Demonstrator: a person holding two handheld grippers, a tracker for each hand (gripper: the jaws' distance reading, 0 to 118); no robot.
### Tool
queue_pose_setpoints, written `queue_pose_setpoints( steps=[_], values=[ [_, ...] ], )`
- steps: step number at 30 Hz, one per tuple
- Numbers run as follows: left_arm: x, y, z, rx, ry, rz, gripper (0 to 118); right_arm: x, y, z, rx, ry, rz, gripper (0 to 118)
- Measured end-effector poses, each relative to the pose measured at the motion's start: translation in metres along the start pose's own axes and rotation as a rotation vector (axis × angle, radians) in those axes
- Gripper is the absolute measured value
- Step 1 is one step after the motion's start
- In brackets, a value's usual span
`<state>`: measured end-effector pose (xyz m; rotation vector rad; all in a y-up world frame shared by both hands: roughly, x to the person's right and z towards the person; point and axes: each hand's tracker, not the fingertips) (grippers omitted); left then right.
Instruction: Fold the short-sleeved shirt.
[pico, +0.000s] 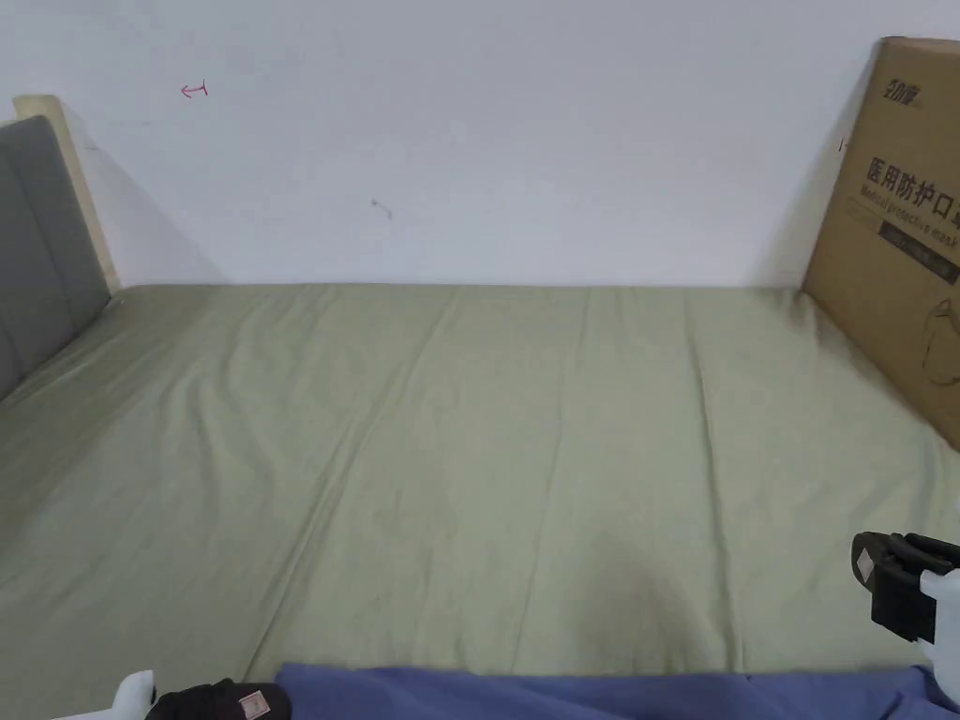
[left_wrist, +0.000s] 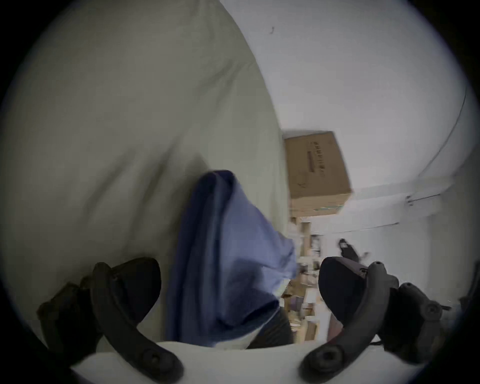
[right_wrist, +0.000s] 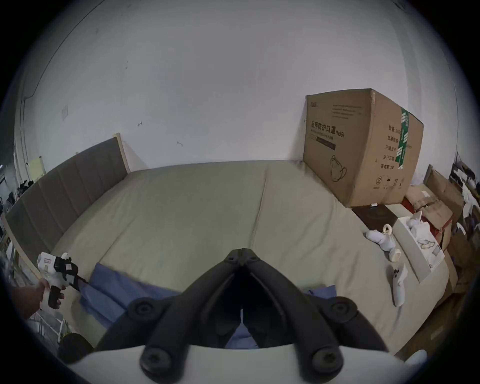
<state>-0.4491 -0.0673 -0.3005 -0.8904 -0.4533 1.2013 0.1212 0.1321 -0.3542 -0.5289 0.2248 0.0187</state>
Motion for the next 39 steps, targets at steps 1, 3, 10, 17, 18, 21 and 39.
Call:
queue_pose_setpoints(
  steps=[1,3,10,17,18,21,39],
  values=[
    [-0.008,-0.012,-0.001,-0.003,-0.080,-0.002,118,-0.001,-0.001,-0.002,-0.011,0.002,0.000,0],
    [-0.009,-0.012,-0.018,-0.040,-0.124,0.014,118,-0.002,-0.003,-0.006,-0.030,0.006,-0.002,0],
    [-0.058,0.002,-0.033,-0.035,0.033,0.046,3,-0.014,-0.008,-0.011,-0.073,0.045,0.008,0],
    [-0.014,-0.014,-0.027,-0.002,0.203,-0.122,3,-0.024,-0.008,-0.007,-0.070,0.065,0.034,0],
    [-0.003,-0.016,-0.021,0.012,0.249,-0.176,3,-0.024,-0.007,-0.004,-0.065,0.067,0.034,0],
    [0.037,-0.025,0.006,0.034,0.460,-0.334,3,-0.022,-0.005,0.006,-0.042,0.077,0.020,0],
    [0.180,-0.095,-0.150,-0.133,0.568,-0.513,46,0.006,-0.020,0.050,-0.013,0.099,-0.022,0]
  ],
)
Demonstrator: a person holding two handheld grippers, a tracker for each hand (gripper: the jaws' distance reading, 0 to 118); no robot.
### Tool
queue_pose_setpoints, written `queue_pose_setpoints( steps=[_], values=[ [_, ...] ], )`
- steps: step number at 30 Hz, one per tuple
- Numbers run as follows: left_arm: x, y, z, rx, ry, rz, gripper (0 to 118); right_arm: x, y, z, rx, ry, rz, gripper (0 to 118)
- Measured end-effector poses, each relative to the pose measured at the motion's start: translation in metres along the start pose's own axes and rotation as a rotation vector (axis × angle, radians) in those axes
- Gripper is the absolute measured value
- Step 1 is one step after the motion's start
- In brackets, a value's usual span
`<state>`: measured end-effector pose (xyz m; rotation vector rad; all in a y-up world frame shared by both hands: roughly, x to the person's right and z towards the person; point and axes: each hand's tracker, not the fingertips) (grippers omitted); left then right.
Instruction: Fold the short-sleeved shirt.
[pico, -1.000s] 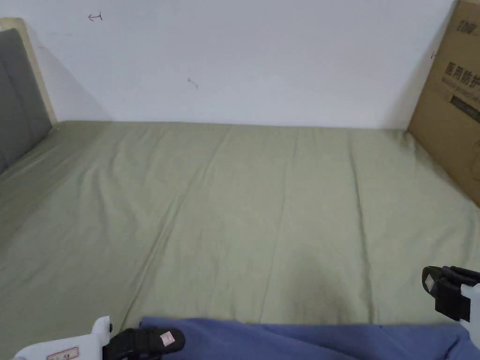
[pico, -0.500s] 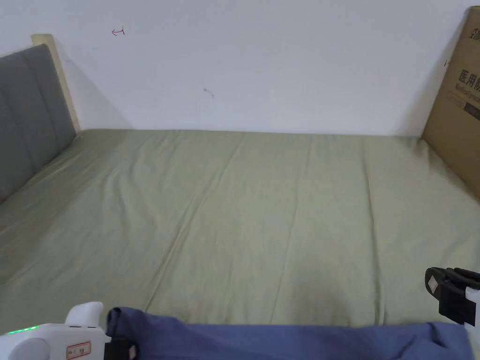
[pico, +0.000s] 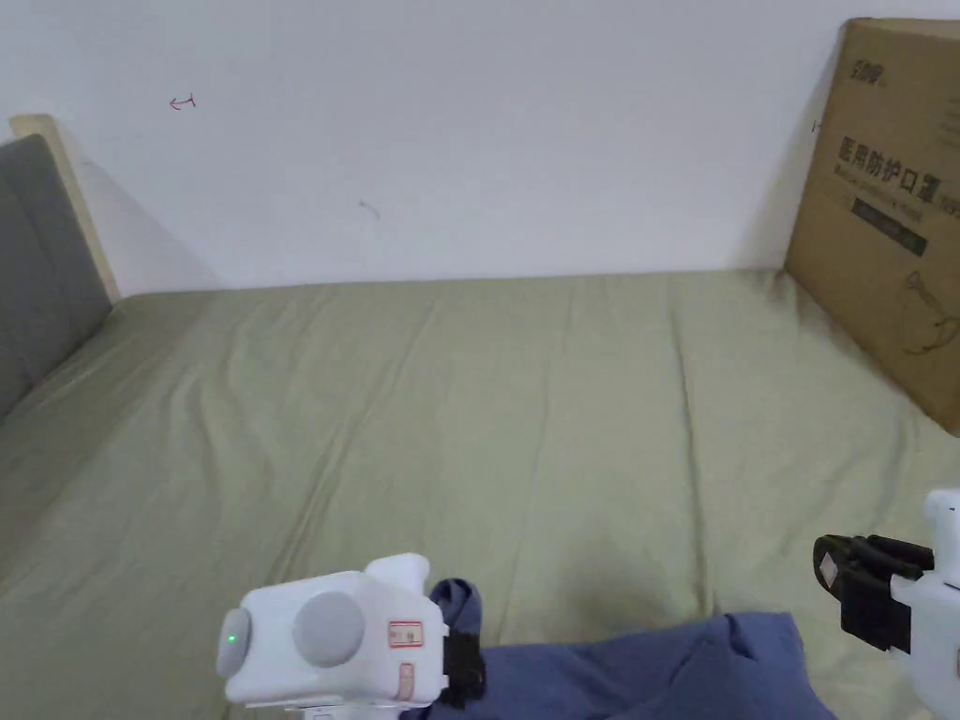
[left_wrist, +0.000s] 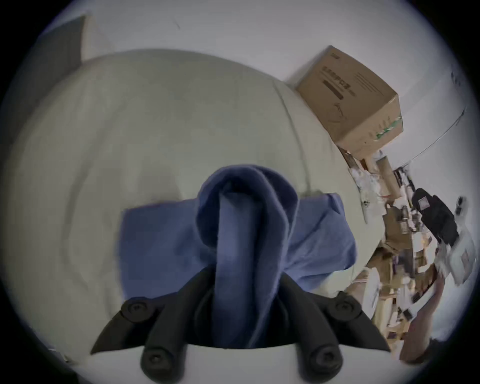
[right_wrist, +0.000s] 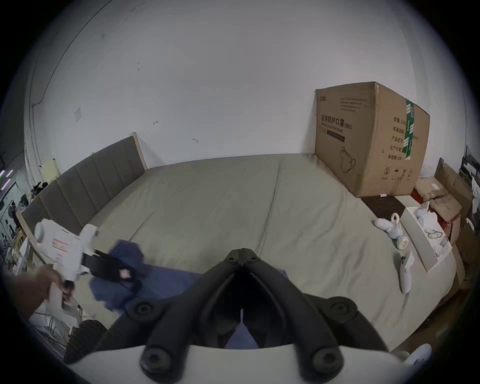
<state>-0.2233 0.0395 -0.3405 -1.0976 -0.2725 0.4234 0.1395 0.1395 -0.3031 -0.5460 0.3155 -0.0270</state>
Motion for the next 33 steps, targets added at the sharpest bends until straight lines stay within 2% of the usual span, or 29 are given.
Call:
queue_pose_setpoints(
  steps=[1,2,5,8,10,11,12,13,14,15,23,26,27,28,31,33],
  values=[
    [0.006,0.001,-0.014,-0.023,-0.001,-0.001,71,0.002,0.000,0.001,0.000,-0.003,0.000,0],
    [0.012,-0.001,-0.030,-0.052,-0.039,0.008,89,0.004,-0.001,0.003,0.000,-0.008,0.001,0],
    [0.018,-0.003,-0.052,-0.111,-0.072,0.034,96,0.012,-0.001,0.007,0.003,-0.019,-0.010,0],
    [0.017,-0.003,-0.038,-0.053,-0.094,0.000,96,0.018,-0.001,0.008,0.006,-0.024,-0.027,0],
    [0.014,-0.003,-0.016,0.018,-0.053,-0.055,96,0.020,-0.002,0.008,0.014,-0.029,-0.032,0],
    [0.012,-0.004,-0.004,0.066,-0.029,-0.107,89,0.022,-0.002,0.008,0.017,-0.029,-0.035,0],
    [0.011,-0.007,0.006,0.108,-0.001,-0.147,74,0.022,-0.002,0.007,0.018,-0.028,-0.037,0],
    [0.010,-0.009,0.013,0.136,0.048,-0.191,46,0.023,-0.002,0.006,0.020,-0.026,-0.040,0],
    [0.011,-0.011,0.017,0.135,0.105,-0.227,7,0.023,-0.003,0.005,0.021,-0.026,-0.041,0],
    [0.011,-0.014,0.016,0.122,0.149,-0.248,2,0.023,-0.004,0.004,0.021,-0.025,-0.042,0],
    [0.025,-0.032,-0.057,-0.054,-0.033,-0.225,2,0.023,-0.005,0.001,0.006,-0.013,-0.044,0],
    [0.027,-0.039,-0.092,-0.183,-0.063,-0.209,2,0.027,-0.005,0.001,-0.007,-0.018,-0.041,0],
    [0.024,-0.040,-0.096,-0.167,-0.055,-0.213,2,0.028,-0.006,0.001,-0.010,-0.022,-0.040,0],
    [0.018,-0.038,-0.092,-0.140,-0.076,-0.201,2,0.028,-0.006,0.002,-0.012,-0.026,-0.041,0],
    [-0.004,-0.031,-0.068,-0.122,-0.216,-0.029,2,0.029,-0.006,0.005,-0.009,-0.023,-0.046,0],
    [-0.027,-0.032,-0.038,-0.049,-0.289,0.021,2,0.028,-0.004,0.007,0.000,-0.014,-0.049,0]
  ],
)
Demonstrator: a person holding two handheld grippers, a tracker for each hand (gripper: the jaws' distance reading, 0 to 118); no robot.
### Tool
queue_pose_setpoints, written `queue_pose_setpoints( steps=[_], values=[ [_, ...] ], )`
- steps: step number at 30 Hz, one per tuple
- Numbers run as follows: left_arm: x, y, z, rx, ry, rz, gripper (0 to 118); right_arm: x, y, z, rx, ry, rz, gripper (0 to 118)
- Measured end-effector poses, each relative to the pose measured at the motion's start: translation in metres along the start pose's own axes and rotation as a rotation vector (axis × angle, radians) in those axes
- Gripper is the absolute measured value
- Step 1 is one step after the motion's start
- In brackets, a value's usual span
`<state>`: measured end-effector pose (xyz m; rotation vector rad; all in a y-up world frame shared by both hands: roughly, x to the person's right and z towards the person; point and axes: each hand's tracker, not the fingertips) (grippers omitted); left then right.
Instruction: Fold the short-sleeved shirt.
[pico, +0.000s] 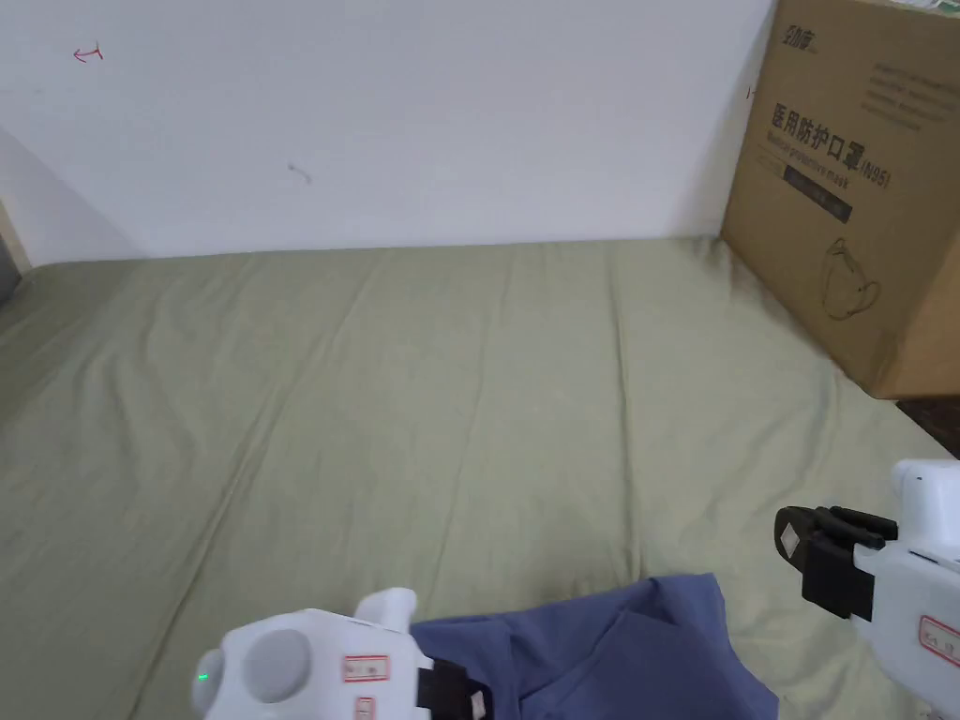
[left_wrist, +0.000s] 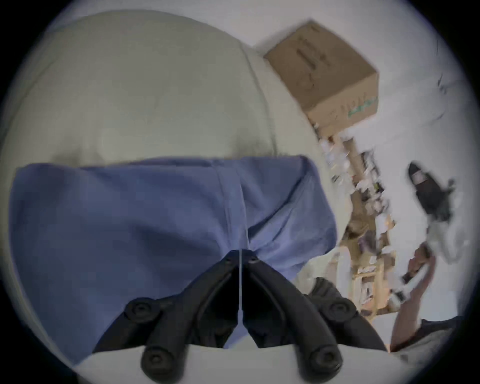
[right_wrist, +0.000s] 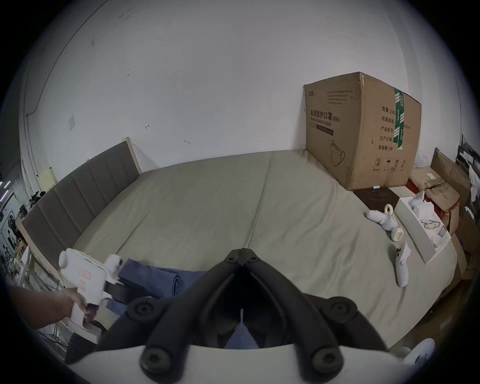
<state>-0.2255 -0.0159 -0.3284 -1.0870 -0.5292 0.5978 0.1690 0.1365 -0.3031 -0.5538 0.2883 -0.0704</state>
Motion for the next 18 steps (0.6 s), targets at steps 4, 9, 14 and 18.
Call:
queue_pose_setpoints(
  steps=[4,9,14,18],
  values=[
    [-0.046,-0.001,0.083,0.169,-0.037,0.107,4,-0.001,0.003,0.003,0.036,0.025,-0.029,0],
    [-0.109,-0.012,0.137,0.217,-0.082,0.288,112,-0.009,0.003,0.000,0.066,0.028,-0.036,0],
    [-0.151,-0.024,0.126,0.207,-0.251,0.391,118,-0.019,0.004,-0.001,0.101,0.028,-0.010,0],
    [-0.187,-0.022,0.079,0.127,-0.426,0.433,118,-0.028,0.007,-0.009,0.076,0.012,0.033,0]
  ],
)
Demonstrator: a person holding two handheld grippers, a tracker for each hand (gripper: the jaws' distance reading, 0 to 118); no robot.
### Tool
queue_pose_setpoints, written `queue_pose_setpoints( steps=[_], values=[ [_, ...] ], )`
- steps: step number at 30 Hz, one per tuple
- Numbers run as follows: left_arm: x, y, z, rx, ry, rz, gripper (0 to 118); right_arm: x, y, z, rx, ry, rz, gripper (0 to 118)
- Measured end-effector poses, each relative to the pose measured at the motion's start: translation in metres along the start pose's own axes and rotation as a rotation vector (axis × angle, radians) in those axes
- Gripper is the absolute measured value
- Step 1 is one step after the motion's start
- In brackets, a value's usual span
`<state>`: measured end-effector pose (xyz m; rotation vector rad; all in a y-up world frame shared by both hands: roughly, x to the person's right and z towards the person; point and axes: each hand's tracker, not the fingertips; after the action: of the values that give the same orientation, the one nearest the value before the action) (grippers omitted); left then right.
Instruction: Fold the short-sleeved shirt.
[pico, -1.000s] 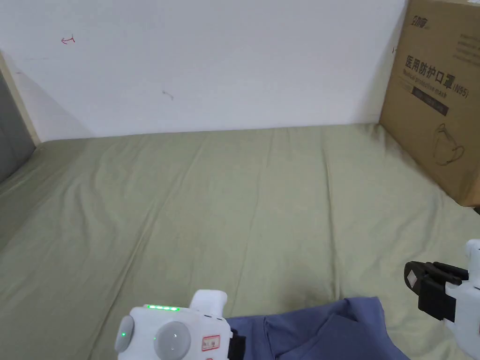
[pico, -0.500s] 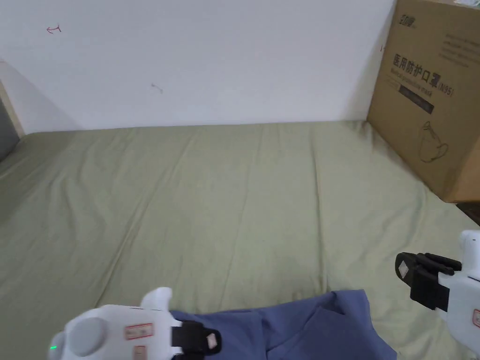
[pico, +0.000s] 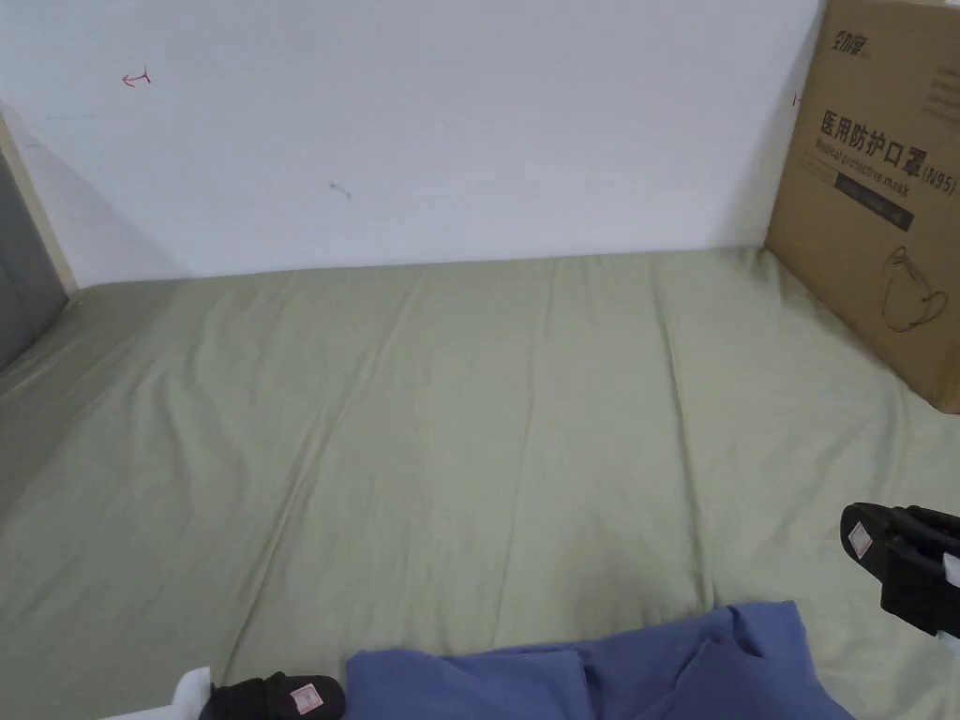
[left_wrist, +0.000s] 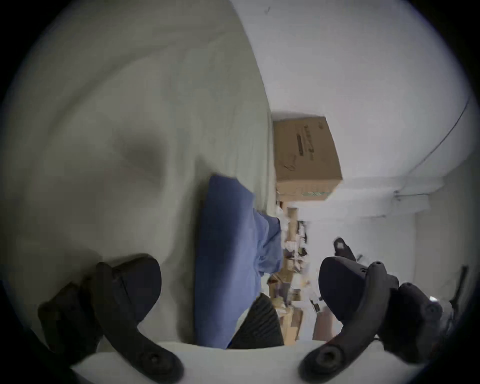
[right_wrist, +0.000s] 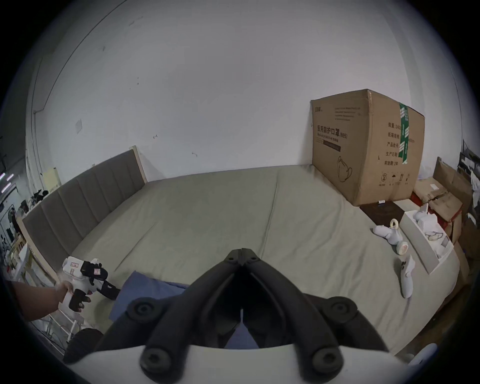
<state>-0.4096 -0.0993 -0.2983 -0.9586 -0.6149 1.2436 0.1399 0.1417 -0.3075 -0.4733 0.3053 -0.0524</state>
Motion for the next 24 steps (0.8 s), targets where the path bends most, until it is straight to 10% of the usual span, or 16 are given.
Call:
queue_pose_setpoints(
  steps=[8,11,13,14,24],
  values=[
    [0.002,0.007,-0.062,-0.111,-0.115,-0.035,108,-0.013,-0.001,-0.007,-0.005,-0.034,0.061,0],
    [-0.006,0.003,-0.051,-0.046,0.035,-0.050,6,-0.014,-0.004,-0.010,-0.018,-0.024,0.058,0],
    [-0.019,0.001,-0.050,-0.066,0.366,-0.103,6,-0.013,-0.006,-0.010,-0.028,-0.018,0.052,0],
    [-0.003,-0.001,-0.049,-0.026,0.089,-0.063,6,-0.012,-0.007,-0.010,-0.033,-0.018,0.049,0],
    [0.118,-0.020,0.004,0.046,0.545,-0.367,6,-0.003,-0.005,0.010,-0.007,-0.006,0.035,0]
  ],
)
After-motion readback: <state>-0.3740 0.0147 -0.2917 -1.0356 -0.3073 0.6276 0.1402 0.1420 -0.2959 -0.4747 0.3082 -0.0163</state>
